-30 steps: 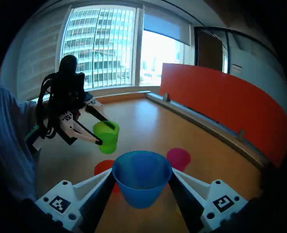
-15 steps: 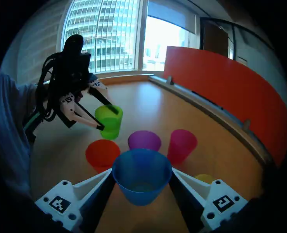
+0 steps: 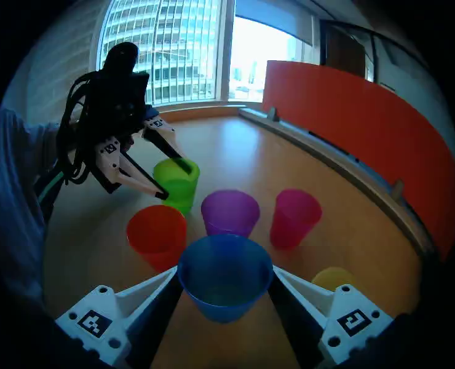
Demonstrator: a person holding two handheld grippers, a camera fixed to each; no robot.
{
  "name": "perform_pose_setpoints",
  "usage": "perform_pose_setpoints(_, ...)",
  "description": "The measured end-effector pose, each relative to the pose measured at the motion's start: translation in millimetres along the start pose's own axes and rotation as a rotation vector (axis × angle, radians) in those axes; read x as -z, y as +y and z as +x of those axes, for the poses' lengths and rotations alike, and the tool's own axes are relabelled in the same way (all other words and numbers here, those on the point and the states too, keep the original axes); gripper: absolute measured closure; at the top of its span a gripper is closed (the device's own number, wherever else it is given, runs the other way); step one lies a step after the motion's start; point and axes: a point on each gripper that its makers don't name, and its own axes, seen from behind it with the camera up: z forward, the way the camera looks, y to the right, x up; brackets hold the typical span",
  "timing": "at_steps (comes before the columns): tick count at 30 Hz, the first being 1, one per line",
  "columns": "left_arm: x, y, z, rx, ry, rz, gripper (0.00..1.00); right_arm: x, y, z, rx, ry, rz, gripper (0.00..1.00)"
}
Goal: Pour water
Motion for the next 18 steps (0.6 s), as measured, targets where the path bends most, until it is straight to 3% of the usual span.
perform_pose_setpoints(18, -5.2, -1.0, -8.7, 0.011, -0.004, -0.005, 0.13, -9.7, 0.9, -7.8, -0.003, -0.014, -0.003, 0.09)
